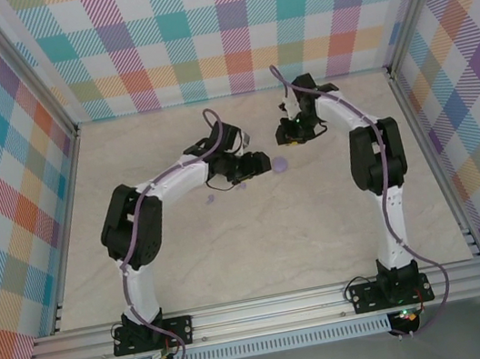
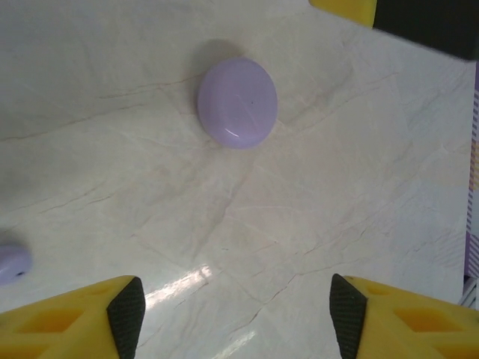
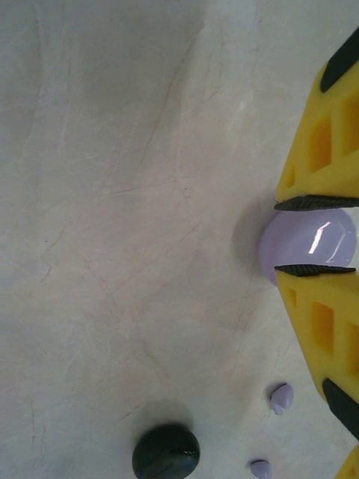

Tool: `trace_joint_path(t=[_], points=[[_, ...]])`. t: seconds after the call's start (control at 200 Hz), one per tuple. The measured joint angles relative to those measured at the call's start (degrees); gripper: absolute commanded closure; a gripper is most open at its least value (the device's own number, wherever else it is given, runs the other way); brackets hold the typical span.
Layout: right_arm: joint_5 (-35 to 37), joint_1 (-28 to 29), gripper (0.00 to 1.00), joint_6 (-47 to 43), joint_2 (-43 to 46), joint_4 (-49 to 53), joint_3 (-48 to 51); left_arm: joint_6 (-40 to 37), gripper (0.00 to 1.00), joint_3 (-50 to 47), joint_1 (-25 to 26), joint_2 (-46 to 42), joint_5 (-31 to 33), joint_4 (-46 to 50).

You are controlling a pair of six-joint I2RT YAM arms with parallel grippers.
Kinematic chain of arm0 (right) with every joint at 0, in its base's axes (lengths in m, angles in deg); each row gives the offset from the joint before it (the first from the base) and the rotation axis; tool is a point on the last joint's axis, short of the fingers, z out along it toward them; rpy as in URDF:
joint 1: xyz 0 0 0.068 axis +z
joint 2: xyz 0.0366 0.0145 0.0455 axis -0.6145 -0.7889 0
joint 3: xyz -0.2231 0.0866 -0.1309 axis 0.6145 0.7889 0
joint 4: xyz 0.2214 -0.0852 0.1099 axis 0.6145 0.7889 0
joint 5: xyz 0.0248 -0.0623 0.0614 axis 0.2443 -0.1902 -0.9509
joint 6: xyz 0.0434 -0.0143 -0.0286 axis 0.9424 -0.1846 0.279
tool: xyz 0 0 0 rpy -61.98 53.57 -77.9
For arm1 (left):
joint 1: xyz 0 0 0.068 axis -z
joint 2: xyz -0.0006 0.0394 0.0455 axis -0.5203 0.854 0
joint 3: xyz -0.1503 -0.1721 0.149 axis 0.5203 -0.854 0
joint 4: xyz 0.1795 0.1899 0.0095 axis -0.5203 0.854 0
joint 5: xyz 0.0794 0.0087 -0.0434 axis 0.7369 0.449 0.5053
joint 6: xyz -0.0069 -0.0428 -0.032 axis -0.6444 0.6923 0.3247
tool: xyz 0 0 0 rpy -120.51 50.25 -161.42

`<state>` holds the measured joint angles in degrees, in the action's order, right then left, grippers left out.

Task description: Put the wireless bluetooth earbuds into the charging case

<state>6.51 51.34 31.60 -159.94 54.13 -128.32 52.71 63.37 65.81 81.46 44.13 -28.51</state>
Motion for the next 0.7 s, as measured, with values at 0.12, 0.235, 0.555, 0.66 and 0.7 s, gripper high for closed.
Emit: trace_joint_path(t=[0.12,0.235,0.555,0.66,0.7], points=[[-1.29,0.00,0.77,0.02,-3.93,1.44,-4.59,1.55,0.44,2.84,0.72,4.52,-0.92,-0.50],[-2.27,0.00,0.78,0.02,-5.16,2.78,-5.01,3.43,0.48,6.08,0.76,8.63,-1.40,-1.03],[-4.20,0.00,0.77,0.00,-7.65,5.14,-6.58,7.37,0.51,11.23,0.81,15.65,-4.39,-4.72],[-4.98,0.00,0.77,-0.04,-7.89,5.62,-6.58,8.17,0.55,11.80,0.87,16.22,-5.20,-5.40],[-5.42,0.00,0.77,-0.20,-7.98,5.86,-6.58,8.61,0.55,11.98,0.94,16.46,-5.44,-5.75]])
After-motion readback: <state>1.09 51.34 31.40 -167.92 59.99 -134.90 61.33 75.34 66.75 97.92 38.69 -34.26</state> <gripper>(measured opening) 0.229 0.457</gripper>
